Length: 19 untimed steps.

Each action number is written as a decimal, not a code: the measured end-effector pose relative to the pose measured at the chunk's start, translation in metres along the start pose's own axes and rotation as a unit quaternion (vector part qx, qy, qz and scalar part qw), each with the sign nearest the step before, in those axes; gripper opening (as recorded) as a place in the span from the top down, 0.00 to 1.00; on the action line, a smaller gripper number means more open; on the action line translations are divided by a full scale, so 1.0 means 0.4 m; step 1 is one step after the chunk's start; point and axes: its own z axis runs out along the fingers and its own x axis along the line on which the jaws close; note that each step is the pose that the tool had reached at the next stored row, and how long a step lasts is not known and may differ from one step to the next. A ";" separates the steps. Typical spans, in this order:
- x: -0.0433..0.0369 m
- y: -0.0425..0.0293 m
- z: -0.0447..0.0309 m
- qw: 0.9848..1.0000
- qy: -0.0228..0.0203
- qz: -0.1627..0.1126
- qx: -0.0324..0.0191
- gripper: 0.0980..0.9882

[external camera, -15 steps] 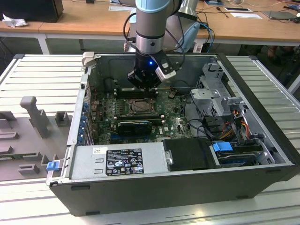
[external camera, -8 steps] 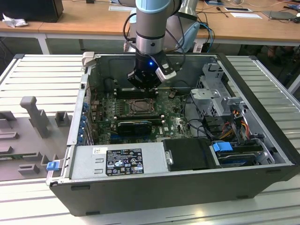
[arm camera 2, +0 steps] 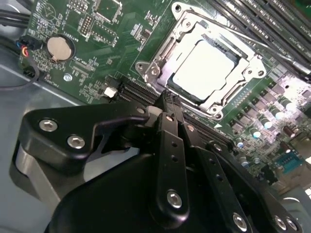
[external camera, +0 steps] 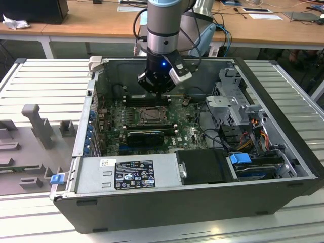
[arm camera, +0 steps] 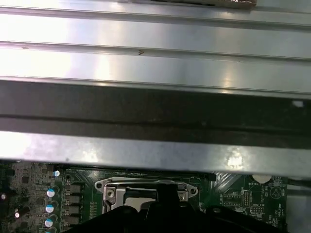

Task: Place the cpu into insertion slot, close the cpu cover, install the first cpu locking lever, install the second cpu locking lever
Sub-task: 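Install the second cpu locking lever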

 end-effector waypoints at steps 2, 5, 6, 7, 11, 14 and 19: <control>0.000 -0.006 0.000 1.000 0.000 0.000 0.000 0.99; 0.001 -0.024 -0.001 1.000 0.000 0.000 0.000 0.99; 0.001 -0.027 -0.001 1.000 0.000 0.000 0.000 0.99; 0.002 -0.030 -0.001 1.000 0.000 0.000 0.000 0.99; 0.002 -0.032 -0.019 1.000 0.000 0.000 0.000 0.99; 0.001 -0.032 -0.037 1.000 0.000 0.000 0.000 0.99; 0.002 -0.040 -0.038 1.000 0.000 0.000 0.000 0.99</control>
